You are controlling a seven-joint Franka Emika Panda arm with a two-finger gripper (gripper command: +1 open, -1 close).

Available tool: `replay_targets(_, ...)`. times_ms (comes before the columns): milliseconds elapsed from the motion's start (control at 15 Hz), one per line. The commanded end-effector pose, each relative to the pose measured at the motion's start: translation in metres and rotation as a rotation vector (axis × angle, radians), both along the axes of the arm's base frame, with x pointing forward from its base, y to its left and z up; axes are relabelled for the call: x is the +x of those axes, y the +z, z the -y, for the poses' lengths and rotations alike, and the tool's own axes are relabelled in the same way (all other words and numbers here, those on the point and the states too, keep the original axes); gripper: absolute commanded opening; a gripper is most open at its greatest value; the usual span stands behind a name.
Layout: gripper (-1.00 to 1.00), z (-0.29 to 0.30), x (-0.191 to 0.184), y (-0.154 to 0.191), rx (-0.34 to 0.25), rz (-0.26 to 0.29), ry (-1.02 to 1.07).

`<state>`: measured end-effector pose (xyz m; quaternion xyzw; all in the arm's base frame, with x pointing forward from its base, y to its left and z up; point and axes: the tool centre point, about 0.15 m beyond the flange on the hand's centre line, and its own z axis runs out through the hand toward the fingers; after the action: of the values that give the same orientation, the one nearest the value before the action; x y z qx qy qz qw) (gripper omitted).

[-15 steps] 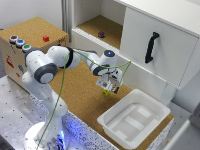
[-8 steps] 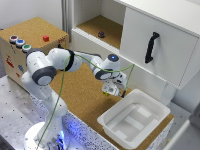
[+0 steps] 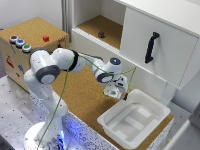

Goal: Slide the yellow block towards the left

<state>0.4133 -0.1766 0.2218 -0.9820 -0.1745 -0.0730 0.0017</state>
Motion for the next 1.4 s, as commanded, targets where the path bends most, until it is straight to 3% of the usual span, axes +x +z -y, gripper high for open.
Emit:
replay_targets(0,-1.0,-0.005,0.018,-0.025,0.026,-0.035,-0.023)
replay_targets(667,-1.0,-0.06,-0.002,-0.012,0.035,-0.06,-0.035)
replay_targets(1333,-1.0,-0.122,-0.008,-0.019,0.038,-0.126,-0.119)
